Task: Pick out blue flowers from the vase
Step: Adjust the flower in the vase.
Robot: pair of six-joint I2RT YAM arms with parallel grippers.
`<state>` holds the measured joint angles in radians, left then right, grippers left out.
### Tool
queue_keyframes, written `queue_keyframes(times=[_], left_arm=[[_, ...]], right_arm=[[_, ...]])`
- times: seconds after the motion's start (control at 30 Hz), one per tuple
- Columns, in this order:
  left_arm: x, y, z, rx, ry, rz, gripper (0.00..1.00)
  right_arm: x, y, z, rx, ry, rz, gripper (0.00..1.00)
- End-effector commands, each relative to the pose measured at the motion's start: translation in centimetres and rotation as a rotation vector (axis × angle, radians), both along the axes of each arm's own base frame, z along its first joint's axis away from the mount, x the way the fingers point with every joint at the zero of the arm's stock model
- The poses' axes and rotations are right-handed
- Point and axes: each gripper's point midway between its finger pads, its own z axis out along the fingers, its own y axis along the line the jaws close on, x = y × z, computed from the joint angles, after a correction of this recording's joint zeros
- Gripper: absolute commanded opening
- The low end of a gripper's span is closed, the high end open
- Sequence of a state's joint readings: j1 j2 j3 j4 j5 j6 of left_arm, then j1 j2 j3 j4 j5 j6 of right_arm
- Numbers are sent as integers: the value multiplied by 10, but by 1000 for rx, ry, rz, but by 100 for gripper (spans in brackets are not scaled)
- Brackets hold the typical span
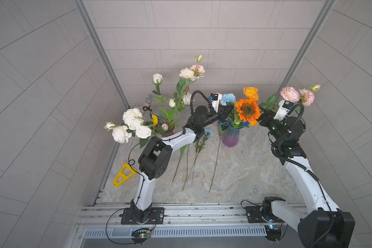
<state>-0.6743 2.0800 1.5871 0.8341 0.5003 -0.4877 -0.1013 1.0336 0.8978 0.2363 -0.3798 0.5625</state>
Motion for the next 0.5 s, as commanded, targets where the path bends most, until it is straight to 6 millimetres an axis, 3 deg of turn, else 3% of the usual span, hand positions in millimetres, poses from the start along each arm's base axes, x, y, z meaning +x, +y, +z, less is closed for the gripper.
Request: queue_keyframes(times=[0.0,0.13,0.47], left_arm=[[-7,1,16,-67,-61,-51,17],[5,11,21,-98,-50,-46,15],[17,25,26,-184,-42,-110,15]], right_arm=[[-21,4,21,-67,-11,12,84],[-36,9,23,-93,14,37,94],[-81,18,58,-134,-35,61,95]])
